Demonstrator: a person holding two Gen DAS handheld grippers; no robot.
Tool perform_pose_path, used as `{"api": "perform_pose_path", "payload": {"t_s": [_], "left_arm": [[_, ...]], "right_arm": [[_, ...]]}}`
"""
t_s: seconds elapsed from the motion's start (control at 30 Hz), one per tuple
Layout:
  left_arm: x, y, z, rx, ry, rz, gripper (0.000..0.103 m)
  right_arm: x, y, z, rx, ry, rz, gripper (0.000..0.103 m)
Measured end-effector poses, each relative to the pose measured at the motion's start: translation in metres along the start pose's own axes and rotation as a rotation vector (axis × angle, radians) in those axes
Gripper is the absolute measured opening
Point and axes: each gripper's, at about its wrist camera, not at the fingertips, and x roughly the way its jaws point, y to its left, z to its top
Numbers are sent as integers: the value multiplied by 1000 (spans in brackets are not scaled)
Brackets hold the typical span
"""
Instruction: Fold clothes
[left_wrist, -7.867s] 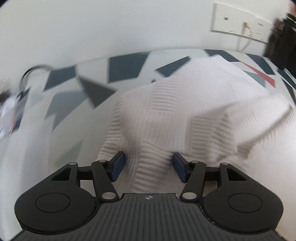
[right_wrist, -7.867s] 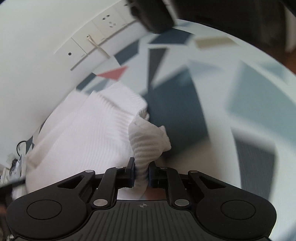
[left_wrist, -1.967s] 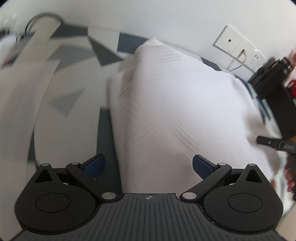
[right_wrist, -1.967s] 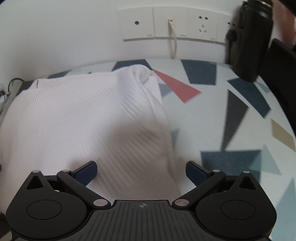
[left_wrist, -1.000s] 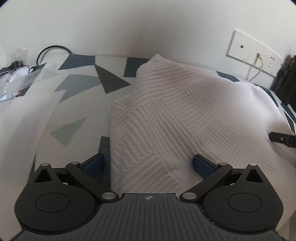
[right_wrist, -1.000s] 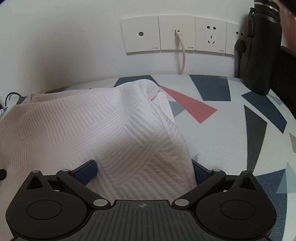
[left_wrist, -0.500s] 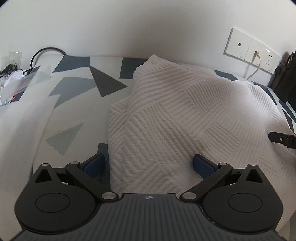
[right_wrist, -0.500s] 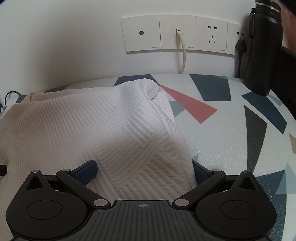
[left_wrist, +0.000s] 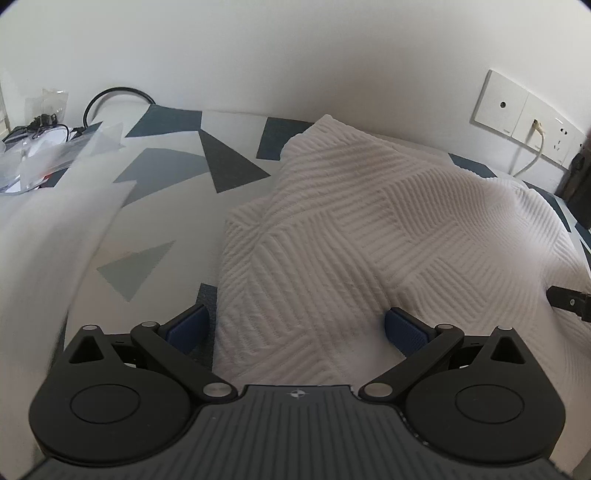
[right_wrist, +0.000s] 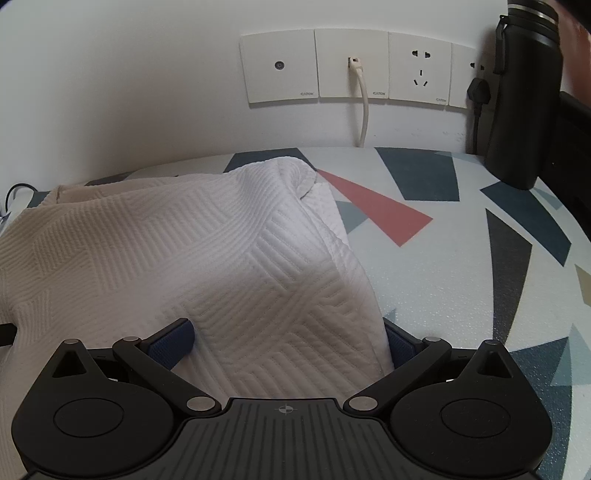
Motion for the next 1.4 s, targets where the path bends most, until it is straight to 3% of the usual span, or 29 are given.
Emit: {"api": "perform_pose_path", "payload": {"t_s": [0.67,1.13,1.4], "left_arm": [[1,3,-1,43,-26,-39,103],[10,7,18,80,68,-80,103],[13,4,14,71,6,-72,103]], "right_arm": [[0,2,-1,9,-10,-11,102],[11,-2,21,-27,106,15,102],[16,-2,24,-19,111,9,102]]}}
